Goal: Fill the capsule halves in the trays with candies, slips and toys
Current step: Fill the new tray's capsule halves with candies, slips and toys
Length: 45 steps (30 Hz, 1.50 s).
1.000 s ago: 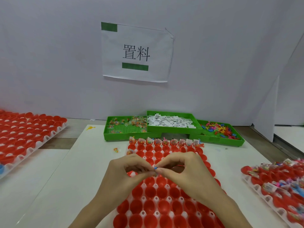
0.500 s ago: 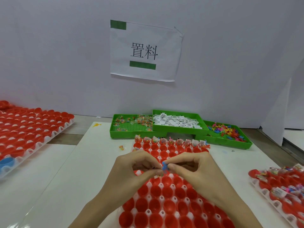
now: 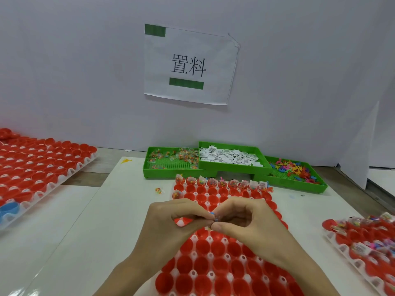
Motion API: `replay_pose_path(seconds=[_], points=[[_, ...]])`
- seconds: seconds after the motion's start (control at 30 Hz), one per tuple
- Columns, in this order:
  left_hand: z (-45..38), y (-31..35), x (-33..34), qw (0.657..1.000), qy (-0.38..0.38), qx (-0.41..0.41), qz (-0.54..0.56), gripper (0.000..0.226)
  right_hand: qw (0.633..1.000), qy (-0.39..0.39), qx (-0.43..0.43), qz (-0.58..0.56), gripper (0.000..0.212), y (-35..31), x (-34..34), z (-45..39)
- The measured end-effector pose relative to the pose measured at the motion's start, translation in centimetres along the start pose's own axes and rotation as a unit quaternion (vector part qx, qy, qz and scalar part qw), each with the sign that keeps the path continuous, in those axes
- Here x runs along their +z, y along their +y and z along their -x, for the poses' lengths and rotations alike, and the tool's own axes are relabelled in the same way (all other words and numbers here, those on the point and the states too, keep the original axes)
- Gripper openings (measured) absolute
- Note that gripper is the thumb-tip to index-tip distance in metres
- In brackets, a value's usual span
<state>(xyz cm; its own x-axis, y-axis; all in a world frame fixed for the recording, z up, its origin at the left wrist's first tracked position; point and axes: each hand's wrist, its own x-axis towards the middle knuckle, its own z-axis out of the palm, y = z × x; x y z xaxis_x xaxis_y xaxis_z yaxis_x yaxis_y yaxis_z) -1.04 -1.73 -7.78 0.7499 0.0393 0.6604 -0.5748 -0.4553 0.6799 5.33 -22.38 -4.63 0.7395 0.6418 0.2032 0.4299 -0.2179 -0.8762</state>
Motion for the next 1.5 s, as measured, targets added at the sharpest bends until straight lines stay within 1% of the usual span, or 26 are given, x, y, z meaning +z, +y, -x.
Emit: replay_pose_path(seconds=[0.1, 0.2, 0.27, 0.3, 0.33, 0.37, 0.4, 0.47, 0.53, 0.6, 0.73, 0.77, 0.87, 0.93, 1.03, 1.17, 1.27, 1.5], points=[[0.1, -0.1, 0.1, 0.999, -0.002, -0.024, 0.033, 0.018, 1.0, -0.003, 0.0, 0.005, 0.015, 0.0, -0.3, -0.4], [0.0, -0.2, 0.0, 0.997, 0.011, -0.057, 0.057, 0.02, 0.999, -0.004, -0.006, 0.047, 0.019, 0.0, -0.4, -1.0], [-0.3, -0.5, -0.3, 0.991, 0.027, -0.102, 0.082, 0.018, 0.996, 0.016, -0.005, 0.083, 0.024, -0.2, -0.3, -1.9], [-0.5, -0.7, -0.4, 0.988, 0.035, -0.127, 0.086, 0.016, 0.995, 0.025, -0.002, 0.094, 0.023, -0.3, -0.4, -2.5], [-0.6, -1.1, -0.6, 0.987, 0.042, -0.144, 0.06, 0.013, 0.995, 0.029, 0.0, 0.1, 0.018, -0.4, -0.5, -3.3], [-0.6, -1.6, -0.8, 0.988, 0.046, -0.147, 0.0, 0.01, 0.994, 0.03, 0.003, 0.106, 0.012, -0.4, -0.5, -4.2], [-0.5, -2.1, -1.1, 0.987, 0.038, -0.138, -0.078, 0.009, 0.993, 0.034, 0.007, 0.114, 0.008, -0.3, -0.5, -5.2], [-0.1, -3.0, -1.5, 0.973, -0.021, -0.091, -0.212, 0.012, 0.99, 0.061, 0.023, 0.127, 0.007, 0.1, -0.3, -7.2], [0.3, -3.7, -1.6, 0.958, -0.091, -0.057, -0.267, 0.023, 0.986, 0.08, 0.045, 0.141, 0.008, 0.8, 0.3, -9.0], [0.5, -3.8, -1.5, 0.951, -0.128, -0.043, -0.279, 0.03, 0.981, 0.078, 0.066, 0.164, 0.011, 1.7, 1.0, -10.4], [0.5, -3.4, -1.4, 0.949, -0.135, 0.002, -0.284, 0.047, 0.974, 0.047, 0.073, 0.207, 0.015, 3.2, 2.3, -11.9], [0.5, -3.3, -1.5, 0.947, -0.136, 0.007, -0.291, 0.047, 0.973, 0.039, 0.07, 0.218, 0.015, 3.3, 2.6, -12.0], [0.4, -3.3, -1.5, 0.938, -0.145, 0.017, -0.315, 0.038, 0.966, 0.037, 0.066, 0.247, 0.018, 3.5, 3.2, -12.1], [0.4, -3.3, -1.4, 0.934, -0.154, 0.012, -0.322, 0.037, 0.965, 0.038, 0.057, 0.254, 0.02, 3.4, 3.7, -12.0], [0.5, -3.4, -1.5, 0.933, -0.162, 0.001, -0.321, 0.037, 0.958, 0.034, 0.036, 0.283, 0.018, 3.1, 4.0, -11.8], [0.5, -3.3, -1.5, 0.935, -0.157, 0.006, -0.317, 0.034, 0.965, -0.007, 0.068, 0.253, 0.013, 2.2, 2.8, -12.1], [0.5, -3.3, -1.5, 0.938, -0.154, 0.007, -0.311, 0.035, 0.959, -0.033, 0.085, 0.268, 0.008, 1.5, 2.3, -12.4], [0.4, -3.4, -1.5, 0.942, -0.149, 0.011, -0.301, 0.033, 0.948, -0.023, 0.115, 0.295, 0.01, 1.0, 3.3, -13.8]])
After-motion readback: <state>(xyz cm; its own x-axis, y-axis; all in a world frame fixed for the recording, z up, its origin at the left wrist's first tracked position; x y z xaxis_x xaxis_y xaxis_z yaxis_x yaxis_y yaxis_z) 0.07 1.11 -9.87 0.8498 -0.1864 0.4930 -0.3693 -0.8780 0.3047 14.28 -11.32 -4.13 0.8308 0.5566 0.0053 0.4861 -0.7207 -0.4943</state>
